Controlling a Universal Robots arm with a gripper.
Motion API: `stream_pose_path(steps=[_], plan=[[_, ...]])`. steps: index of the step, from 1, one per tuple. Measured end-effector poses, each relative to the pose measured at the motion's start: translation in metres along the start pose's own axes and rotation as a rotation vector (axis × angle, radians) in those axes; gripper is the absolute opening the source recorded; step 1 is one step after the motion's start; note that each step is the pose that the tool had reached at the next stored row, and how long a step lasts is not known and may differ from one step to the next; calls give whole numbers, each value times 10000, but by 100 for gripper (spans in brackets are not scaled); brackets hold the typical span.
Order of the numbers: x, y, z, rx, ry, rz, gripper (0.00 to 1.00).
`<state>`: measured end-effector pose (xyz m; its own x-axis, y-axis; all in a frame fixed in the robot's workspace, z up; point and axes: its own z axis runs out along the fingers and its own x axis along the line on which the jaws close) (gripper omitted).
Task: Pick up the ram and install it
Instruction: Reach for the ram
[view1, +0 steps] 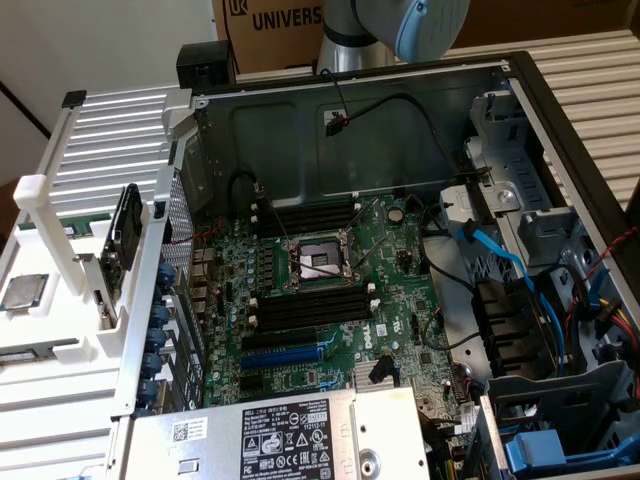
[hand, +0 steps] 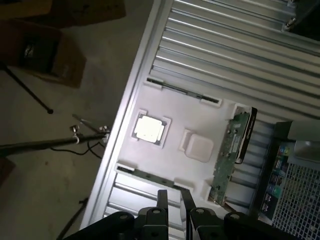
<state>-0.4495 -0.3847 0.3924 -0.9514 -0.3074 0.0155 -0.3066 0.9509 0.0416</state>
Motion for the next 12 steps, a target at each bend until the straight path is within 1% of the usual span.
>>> stream_pose_path(steps=[12], plan=[[0, 0, 0, 34, 90, -2188, 25]])
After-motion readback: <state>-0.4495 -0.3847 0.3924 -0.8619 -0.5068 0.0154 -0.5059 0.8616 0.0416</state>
